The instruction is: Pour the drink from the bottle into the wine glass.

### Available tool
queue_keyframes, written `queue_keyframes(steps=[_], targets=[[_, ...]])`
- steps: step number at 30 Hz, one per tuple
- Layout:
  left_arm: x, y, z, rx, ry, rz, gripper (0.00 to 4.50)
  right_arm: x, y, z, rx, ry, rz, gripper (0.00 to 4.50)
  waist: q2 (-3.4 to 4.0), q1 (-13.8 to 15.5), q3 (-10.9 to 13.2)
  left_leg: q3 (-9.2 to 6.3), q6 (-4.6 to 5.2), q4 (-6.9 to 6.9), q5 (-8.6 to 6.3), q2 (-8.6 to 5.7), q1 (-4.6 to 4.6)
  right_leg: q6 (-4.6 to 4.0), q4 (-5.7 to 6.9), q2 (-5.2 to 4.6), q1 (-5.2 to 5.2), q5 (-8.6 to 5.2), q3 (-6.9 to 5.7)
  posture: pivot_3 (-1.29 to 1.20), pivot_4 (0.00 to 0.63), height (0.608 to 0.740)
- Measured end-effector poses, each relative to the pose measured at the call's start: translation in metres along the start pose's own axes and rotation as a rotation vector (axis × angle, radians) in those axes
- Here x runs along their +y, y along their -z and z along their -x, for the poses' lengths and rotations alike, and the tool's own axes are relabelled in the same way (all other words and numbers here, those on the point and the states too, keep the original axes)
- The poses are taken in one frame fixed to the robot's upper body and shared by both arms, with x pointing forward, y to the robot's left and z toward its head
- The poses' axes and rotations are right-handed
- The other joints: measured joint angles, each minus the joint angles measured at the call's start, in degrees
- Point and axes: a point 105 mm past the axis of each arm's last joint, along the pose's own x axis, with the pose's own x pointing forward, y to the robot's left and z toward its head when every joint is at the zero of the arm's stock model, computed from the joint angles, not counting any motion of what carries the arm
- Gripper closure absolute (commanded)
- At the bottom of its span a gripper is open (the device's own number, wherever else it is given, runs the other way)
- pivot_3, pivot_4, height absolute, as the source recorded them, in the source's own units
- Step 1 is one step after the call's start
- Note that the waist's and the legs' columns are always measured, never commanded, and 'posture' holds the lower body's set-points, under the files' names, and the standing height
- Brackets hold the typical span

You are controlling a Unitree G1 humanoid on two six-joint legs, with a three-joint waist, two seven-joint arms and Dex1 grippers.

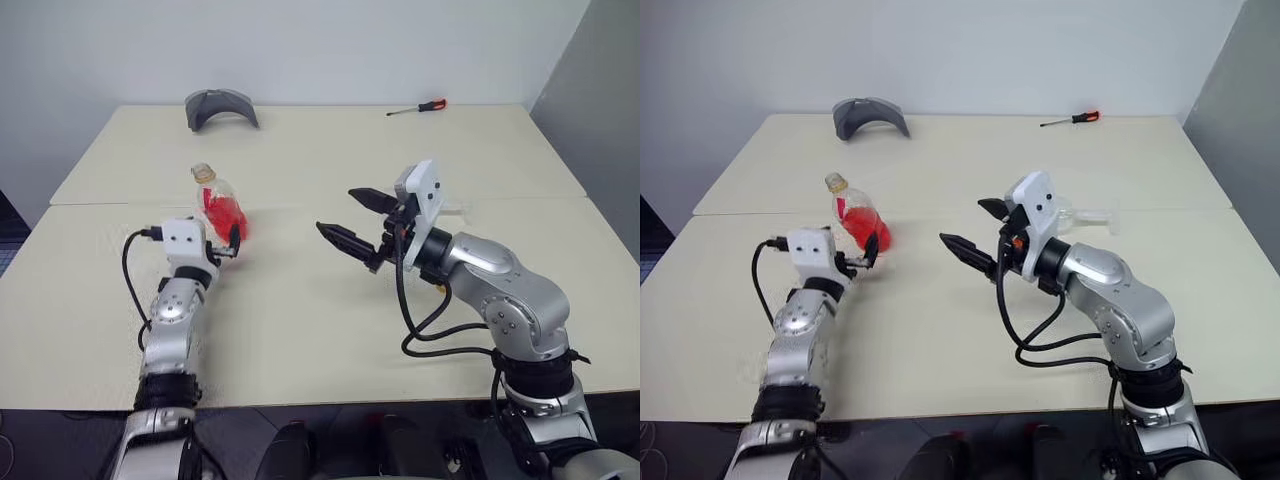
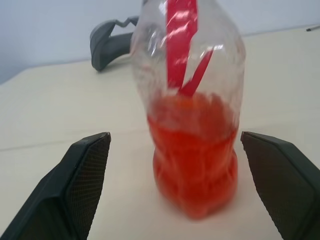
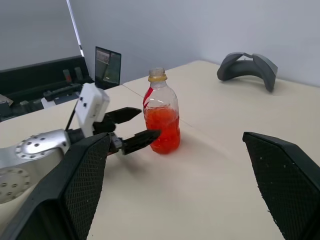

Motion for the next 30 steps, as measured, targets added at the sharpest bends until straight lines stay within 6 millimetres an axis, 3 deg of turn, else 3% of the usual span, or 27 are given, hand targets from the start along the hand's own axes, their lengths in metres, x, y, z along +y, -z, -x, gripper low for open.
queue_keyframes(steps=[3,8,13,18,24,30], targets=[[-0.001,0.002,0.009,0.03,0.011,0.002,0.02,-0.001,0.002,0.001,0.006,0.006,-0.004,0.0,0.0,0.1,0.0,-0.01,0.06,0.01,-0.03,0.0,0.0,0.0,-0.01,0.0,0.03,0.0,-0.02,0.0,0.15,0.74],[-0.017,-0.015,0.03,0.044,0.184,0.005,0.02,-0.012,0.018,0.018,0.074,0.069,0.02,0.0,-0.02,0.3,0.0,-0.01,0.06,0.01,-0.03,0.0,-0.01,0.0,-0.06,0.0,0.08,0.0,-0.02,0.0,0.15,0.74],[-0.07,-0.052,0.067,0.045,0.647,0.016,0.02,-0.055,0.044,0.068,0.26,0.29,0.22,0.0,-0.02,0.4,0.0,0.06,0.09,-0.01,-0.05,0.0,0.05,0.0,-0.11,0.0,0.17,-0.01,0.04,0.0,0.15,0.74],[-0.099,-0.061,0.097,0.067,0.941,0.008,0.02,-0.102,0.041,0.106,0.392,0.498,0.503,0.0,0.05,0.0,0.0,0.15,0.11,-0.13,-0.06,0.18,0.21,-0.07,-0.03,0.19,0.18,-0.06,0.08,0.0,0.15,0.74],[-0.114,-0.079,0.09,-0.016,1.064,-0.039,0.02,-0.123,0.056,0.11,0.54,0.509,0.828,0.0,0.04,0.1,0.0,0.21,0.08,-0.09,-0.04,0.17,0.22,-0.08,-0.03,0.2,0.21,-0.06,0.11,0.0,0.15,0.74],[-0.118,-0.072,0.07,-0.02,1.056,-0.033,0.02,-0.145,0.066,0.091,0.599,0.467,1.114,0.0,0.04,0.0,0.0,0.31,-0.02,-0.1,0.01,0.19,0.19,-0.09,-0.07,0.19,0.18,-0.06,0.15,0.0,0.15,0.74]])
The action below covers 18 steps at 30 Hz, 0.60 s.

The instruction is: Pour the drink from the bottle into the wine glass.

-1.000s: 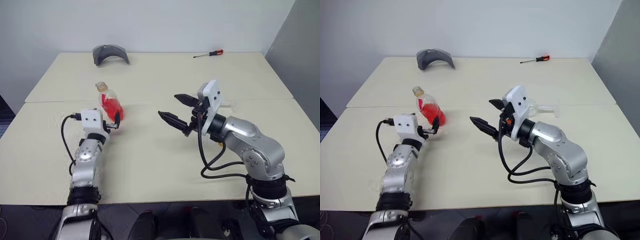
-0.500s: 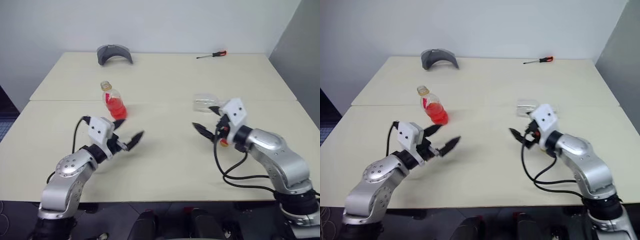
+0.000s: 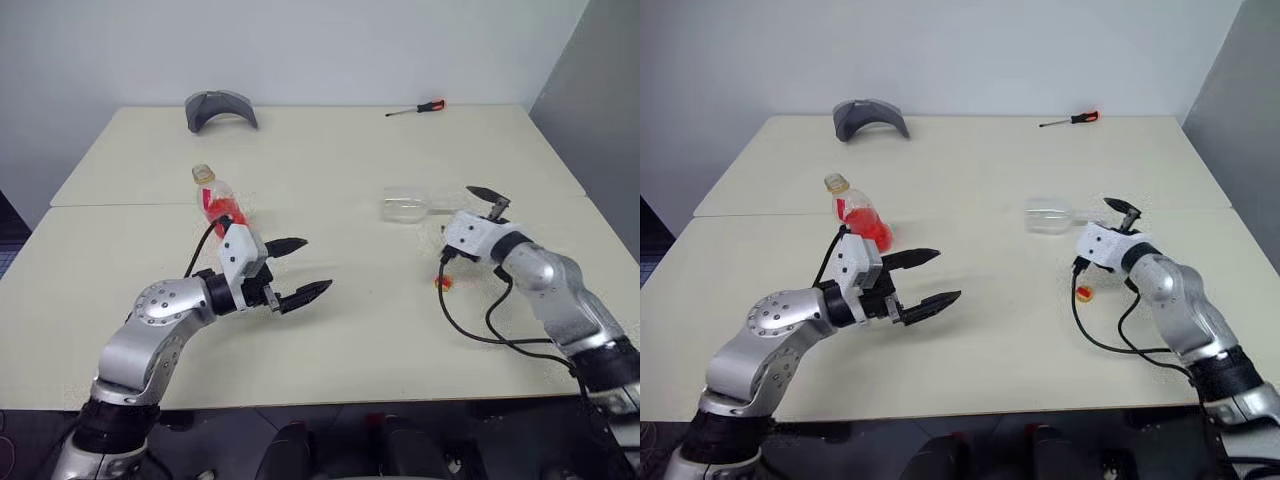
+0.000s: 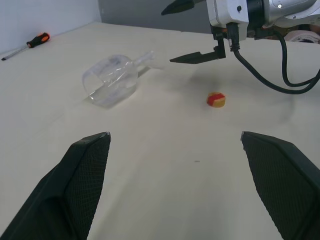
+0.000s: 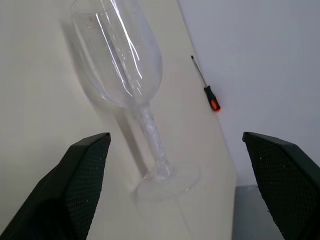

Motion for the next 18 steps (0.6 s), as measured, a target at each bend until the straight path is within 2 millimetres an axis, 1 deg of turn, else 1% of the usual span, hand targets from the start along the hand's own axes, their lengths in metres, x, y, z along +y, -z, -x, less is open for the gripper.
queue_keyframes(steps=[3,5,6,8,10,12,14,18], targets=[[0.001,0.002,-0.001,-0.003,-0.006,0.011,0.02,0.011,0.008,-0.008,0.011,-0.023,0.076,0.0,0.0,0.0,0.0,0.01,0.0,0.03,0.0,-0.01,-0.04,0.0,-0.01,-0.03,0.0,0.0,0.01,0.0,0.15,0.74],[0.001,0.003,0.0,-0.002,-0.006,0.012,0.02,0.015,0.014,-0.012,0.026,-0.033,0.092,0.0,0.0,0.1,0.0,0.01,0.0,0.05,0.0,-0.01,-0.03,0.0,0.0,-0.03,0.0,0.0,0.02,0.0,0.15,0.74],[0.0,0.003,0.0,-0.001,0.0,0.009,0.02,0.016,0.016,-0.018,0.034,-0.042,0.109,0.0,0.0,0.0,0.0,0.05,0.0,0.05,0.0,-0.01,-0.01,0.0,0.02,-0.03,0.0,0.01,0.04,0.0,0.15,0.74],[0.0,0.006,0.0,0.005,0.001,0.009,0.02,0.014,0.018,-0.027,0.038,-0.041,0.122,0.0,0.0,0.0,0.0,0.03,0.0,0.04,0.0,0.0,0.03,0.0,0.04,-0.02,0.0,0.01,0.02,0.0,0.15,0.74],[0.003,0.008,-0.005,-0.002,-0.012,0.024,0.02,0.011,0.021,-0.037,0.047,-0.033,0.12,0.0,0.0,0.0,0.0,0.03,0.0,0.04,0.0,0.0,0.03,0.0,0.04,-0.01,0.0,0.01,0.01,0.0,0.15,0.74],[0.003,0.007,-0.012,-0.016,-0.015,0.029,0.02,0.011,0.022,-0.045,0.047,-0.037,0.132,0.0,0.0,-0.1,0.0,0.1,-0.01,0.05,0.0,0.0,0.01,0.0,0.03,-0.02,0.0,0.01,0.07,0.0,0.15,0.74],[0.002,0.005,-0.016,-0.028,-0.018,0.028,0.02,0.012,0.022,-0.05,0.041,-0.042,0.155,0.0,0.0,-0.1,0.0,0.13,-0.01,0.06,0.0,0.0,-0.02,0.0,0.0,-0.05,-0.01,0.01,0.08,0.0,0.15,0.74],[0.003,0.005,-0.017,-0.028,-0.031,0.027,0.02,0.011,0.029,-0.055,0.06,-0.051,0.17,0.0,0.0,-0.1,0.0,0.15,-0.01,0.06,0.0,0.0,-0.02,0.0,0.02,-0.06,-0.01,0.01,0.09,0.0,0.15,0.74]])
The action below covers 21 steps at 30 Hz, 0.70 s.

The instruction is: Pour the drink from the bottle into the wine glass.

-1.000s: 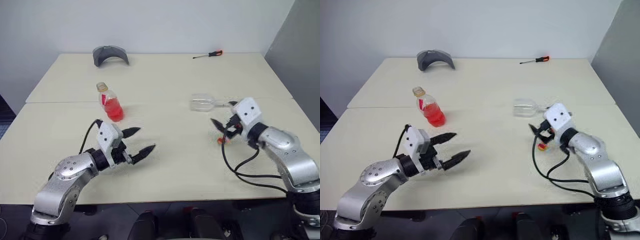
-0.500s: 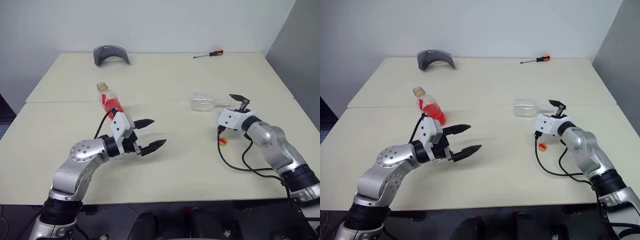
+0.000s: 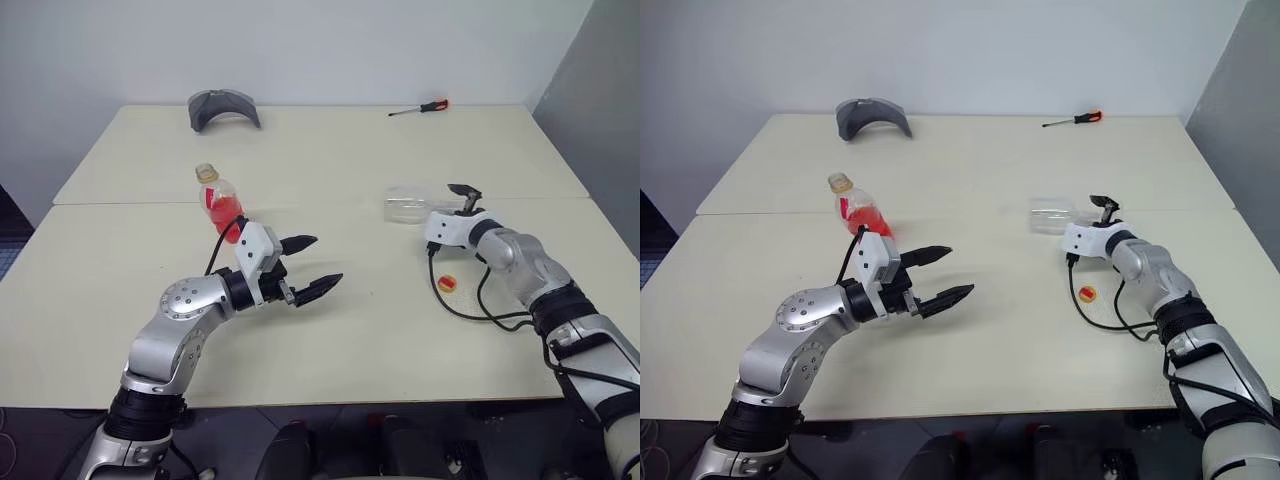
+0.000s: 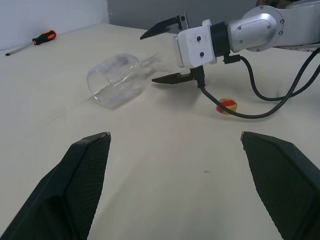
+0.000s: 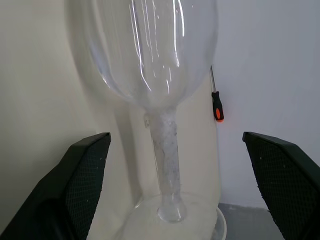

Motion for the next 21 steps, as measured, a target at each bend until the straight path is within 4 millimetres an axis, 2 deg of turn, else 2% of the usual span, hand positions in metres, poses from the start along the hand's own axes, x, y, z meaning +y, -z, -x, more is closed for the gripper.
queue_keyframes(steps=[6,11,16,19,21], targets=[[0.003,-0.002,-0.001,0.0,-0.018,-0.004,0.02,-0.007,0.006,-0.008,0.035,-0.015,0.036,0.0,0.0,0.0,0.0,-0.01,0.0,-0.01,0.0,0.01,0.02,0.0,0.03,0.01,0.0,0.0,0.0,0.0,0.15,0.74],[0.003,-0.002,0.0,0.009,-0.029,0.006,0.02,-0.001,0.014,-0.01,0.066,-0.045,0.049,0.0,0.0,-0.1,0.0,-0.01,0.0,0.0,0.0,0.01,0.02,0.0,0.03,0.01,0.0,0.0,0.0,0.0,0.15,0.74],[0.004,-0.003,0.002,0.019,-0.039,0.014,0.02,-0.001,0.014,-0.013,0.079,-0.051,0.054,0.0,0.0,-0.1,0.0,-0.01,-0.01,0.0,0.0,0.01,0.03,0.0,0.05,0.01,0.0,0.0,-0.01,0.0,0.15,0.74],[0.003,-0.002,0.003,0.025,-0.039,0.023,0.0,0.0,0.014,-0.015,0.089,-0.058,0.052,0.57,0.0,-0.1,0.0,0.0,-0.01,0.0,0.0,0.01,0.03,0.0,0.05,0.01,0.0,0.0,0.01,0.0,0.15,0.74],[0.003,-0.004,0.005,0.025,-0.042,0.024,0.0,0.003,0.014,-0.017,0.101,-0.076,0.068,1.34,0.0,-0.2,0.0,-0.01,-0.01,0.0,0.0,0.01,0.04,0.0,0.05,0.01,0.0,0.0,0.0,0.0,0.15,0.74]])
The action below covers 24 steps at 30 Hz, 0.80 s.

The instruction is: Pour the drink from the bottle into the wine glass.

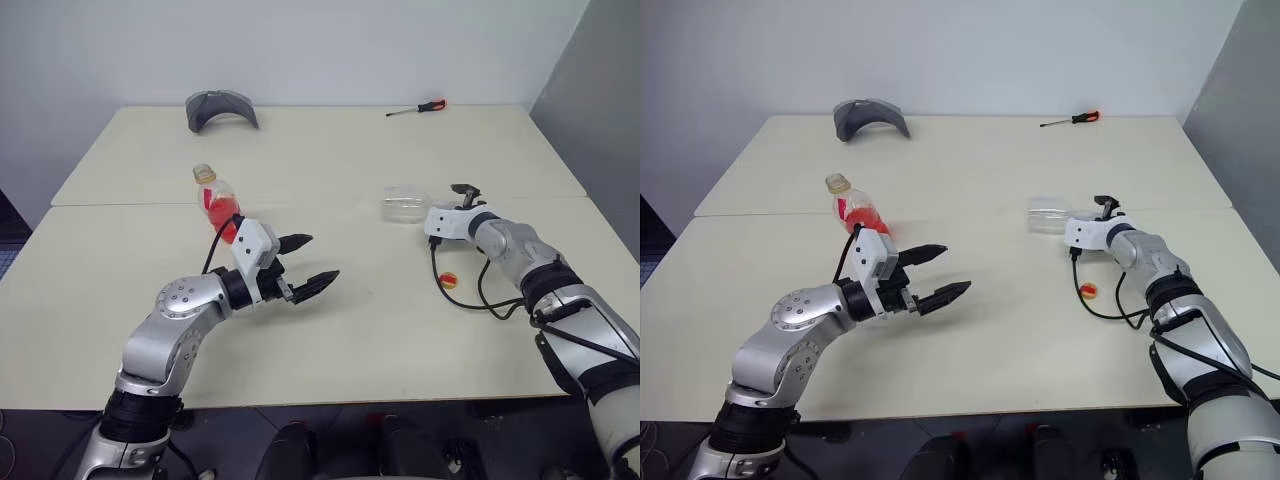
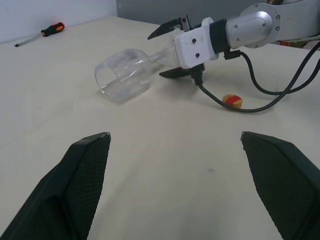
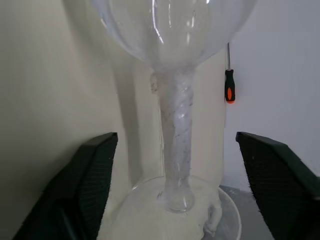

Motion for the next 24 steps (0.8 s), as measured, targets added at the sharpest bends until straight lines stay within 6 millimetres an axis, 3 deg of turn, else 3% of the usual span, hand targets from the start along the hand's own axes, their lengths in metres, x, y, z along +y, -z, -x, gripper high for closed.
queue_keyframes(steps=[8,9,17,19,21,24], targets=[[0.003,-0.004,0.005,-0.004,-0.029,-0.005,0.0,-0.003,-0.005,-0.004,0.008,-0.006,0.019,4.23,0.0,-0.1,0.0,0.01,0.0,0.0,0.0,0.0,-0.01,0.0,-0.01,0.0,-0.01,0.0,0.01,0.0,0.15,0.74],[0.002,-0.004,0.005,-0.003,-0.028,-0.003,0.0,-0.003,-0.004,-0.004,0.01,-0.006,0.021,4.41,0.0,-0.1,0.0,0.02,0.0,0.0,0.0,0.0,-0.01,0.0,-0.01,0.0,-0.01,0.0,0.02,0.0,0.15,0.74],[0.0,0.003,0.017,0.002,-0.122,0.05,0.0,-0.012,-0.011,-0.004,-0.028,0.058,0.023,4.4,0.01,-0.2,0.0,0.06,0.0,-0.01,0.0,0.0,-0.02,0.0,-0.01,0.0,-0.04,0.0,0.1,0.0,0.15,0.74],[-0.005,0.013,0.031,0.031,-0.168,0.075,0.0,-0.023,-0.028,-0.004,-0.103,0.106,-0.045,4.4,0.03,-1.0,0.0,0.14,0.0,-0.05,0.0,0.04,-0.03,0.0,-0.01,0.0,-0.1,0.0,0.18,0.0,0.15,0.74],[-0.009,0.03,0.051,0.09,-0.242,0.125,0.0,-0.04,-0.059,-0.002,-0.241,0.175,-0.189,4.4,0.03,-1.9,0.0,0.17,0.0,-0.06,0.0,0.12,0.04,-0.01,0.02,0.05,-0.11,-0.01,0.21,0.0,0.15,0.74],[-0.002,0.036,0.075,0.128,-0.382,0.155,0.0,-0.051,-0.114,0.004,-0.456,0.197,-0.42,4.4,0.02,-1.9,0.0,0.07,0.08,-0.13,-0.05,0.21,0.04,-0.03,0.04,0.07,-0.06,-0.01,-0.02,0.0,0.15,0.74]])
